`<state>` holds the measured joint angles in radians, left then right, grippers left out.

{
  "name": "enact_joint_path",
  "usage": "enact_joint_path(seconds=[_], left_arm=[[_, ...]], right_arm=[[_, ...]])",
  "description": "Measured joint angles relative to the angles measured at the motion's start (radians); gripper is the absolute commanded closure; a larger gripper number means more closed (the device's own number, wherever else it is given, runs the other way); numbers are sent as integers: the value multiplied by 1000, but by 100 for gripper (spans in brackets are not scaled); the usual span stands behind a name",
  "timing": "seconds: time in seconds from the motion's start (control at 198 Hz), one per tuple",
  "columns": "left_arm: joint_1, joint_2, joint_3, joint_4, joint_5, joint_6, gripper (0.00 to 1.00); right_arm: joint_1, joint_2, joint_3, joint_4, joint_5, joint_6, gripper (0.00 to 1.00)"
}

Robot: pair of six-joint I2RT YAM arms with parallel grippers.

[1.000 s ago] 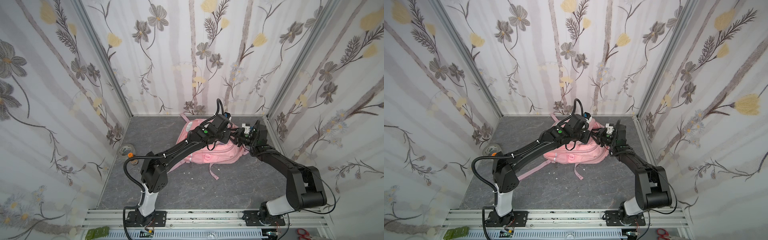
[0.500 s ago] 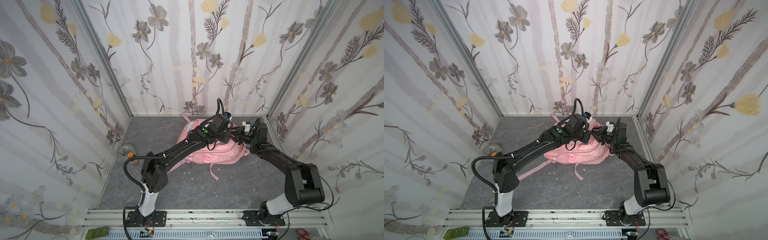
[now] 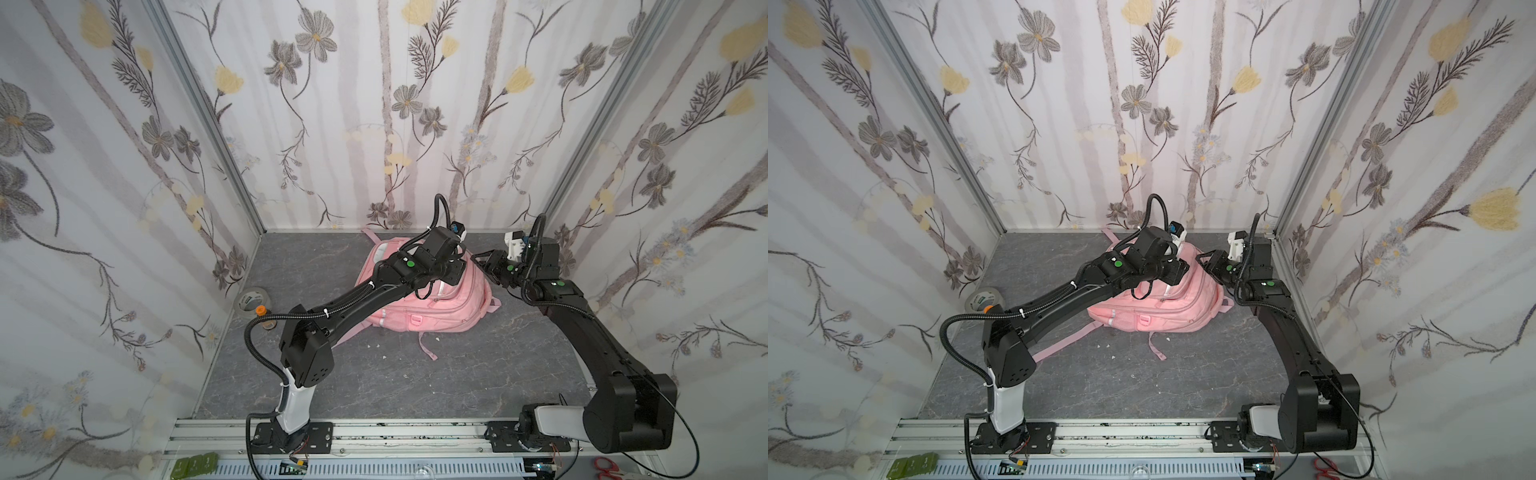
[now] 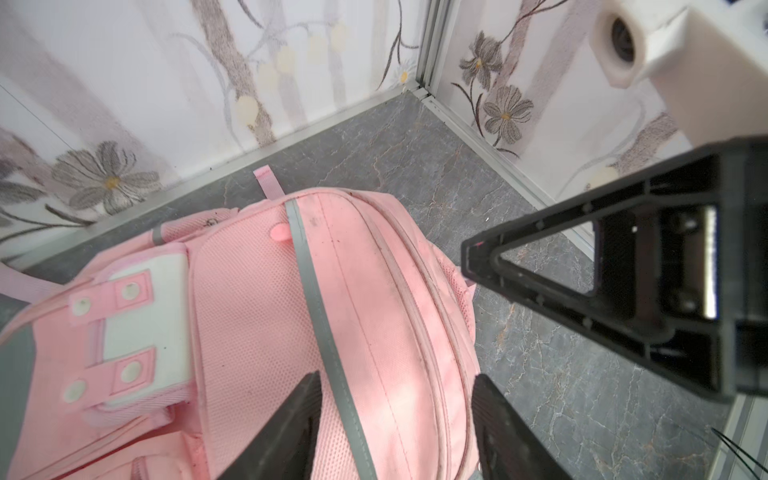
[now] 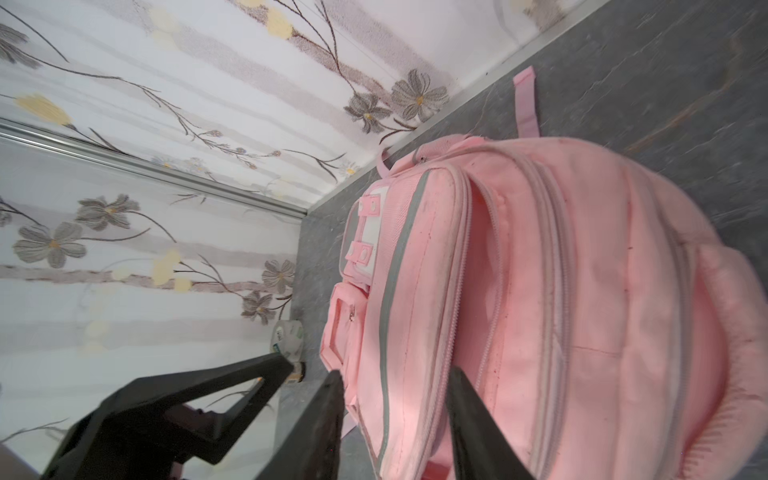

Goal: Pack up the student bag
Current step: 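Withdraw the right gripper from the bag while the left gripper releases the bag top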

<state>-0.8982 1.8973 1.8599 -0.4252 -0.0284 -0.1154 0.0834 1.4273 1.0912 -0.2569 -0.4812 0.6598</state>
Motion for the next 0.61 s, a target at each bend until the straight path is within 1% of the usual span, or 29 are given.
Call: enact_joint_path(seconds=[0.086,0.142,0.217,0.293,0.369,0.42,0.521,0.607], left_arm=[[14,-72,-91,69,3,35,35],[31,-118,-156,112,3,55,35],[56,-173,-247,163,6,79,36],[82,-220,-338,213,25,116,37],[101,-264,-428,241,27,150,37],[109,-287,-473,243,21,168,37],[119,-330,-523,249,-10,179,36],[125,-373,-553,261,-34,179,36]], right_arm=[[27,-50,14,-76,98,-89,57],[67,-85,13,-116,154,-131,57],[151,-133,-6,-150,232,-168,57],[249,-168,-41,-157,284,-180,57],[335,-187,-87,-152,323,-176,58],[377,-190,-118,-147,345,-151,58],[450,-170,-156,-131,385,-98,59],[503,-140,-174,-95,386,-56,60]])
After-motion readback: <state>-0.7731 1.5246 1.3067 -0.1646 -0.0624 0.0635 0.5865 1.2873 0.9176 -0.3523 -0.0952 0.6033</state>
